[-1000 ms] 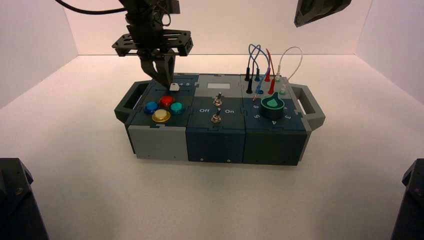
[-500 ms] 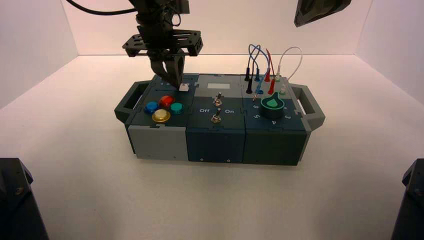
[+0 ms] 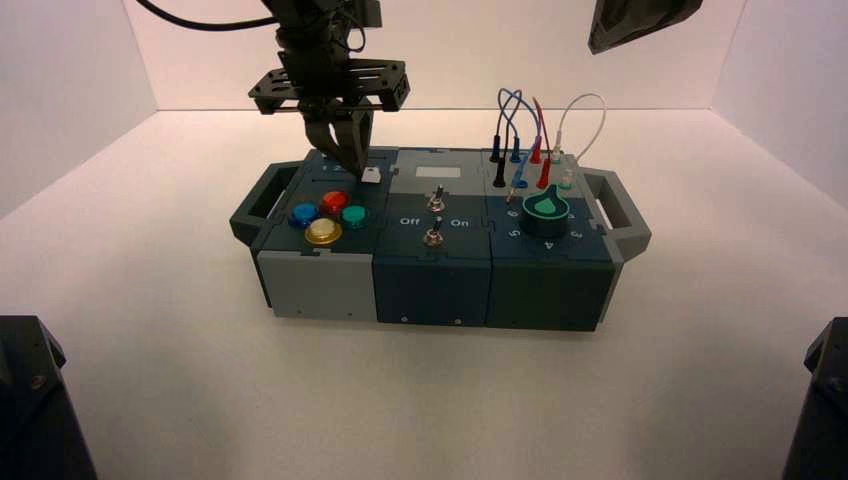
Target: Move the bottom slider to position 5.
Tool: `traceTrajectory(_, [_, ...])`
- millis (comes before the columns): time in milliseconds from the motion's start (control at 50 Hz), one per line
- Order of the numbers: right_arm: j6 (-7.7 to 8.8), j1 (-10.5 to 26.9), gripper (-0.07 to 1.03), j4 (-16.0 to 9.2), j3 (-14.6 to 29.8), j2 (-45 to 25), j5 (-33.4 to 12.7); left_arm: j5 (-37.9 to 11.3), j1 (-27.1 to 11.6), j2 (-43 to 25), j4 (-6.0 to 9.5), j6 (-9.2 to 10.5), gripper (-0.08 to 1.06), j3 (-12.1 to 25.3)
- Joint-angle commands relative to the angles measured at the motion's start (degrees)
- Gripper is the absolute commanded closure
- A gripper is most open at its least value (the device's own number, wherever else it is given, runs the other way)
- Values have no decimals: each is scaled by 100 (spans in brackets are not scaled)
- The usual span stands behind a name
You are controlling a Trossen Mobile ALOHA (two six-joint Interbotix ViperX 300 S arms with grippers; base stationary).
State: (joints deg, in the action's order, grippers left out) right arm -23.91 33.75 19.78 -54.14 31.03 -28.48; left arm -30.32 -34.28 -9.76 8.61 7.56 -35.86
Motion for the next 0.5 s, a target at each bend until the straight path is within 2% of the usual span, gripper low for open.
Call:
traceTrajectory(20, [0, 26, 99, -9, 202, 35, 18, 26, -211, -18, 53, 53, 101, 70])
traceTrajectory(160, [0, 35, 99, -9, 202, 35, 9, 18, -202, 26, 0, 18, 101, 35])
traceTrajectory(300, [0, 26, 99, -9, 264, 62, -53, 9, -62, 308, -97, 9, 101, -202])
traceTrajectory(500, [0, 35, 99, -9, 237, 123, -88, -70, -35, 396, -97, 9, 101, -211])
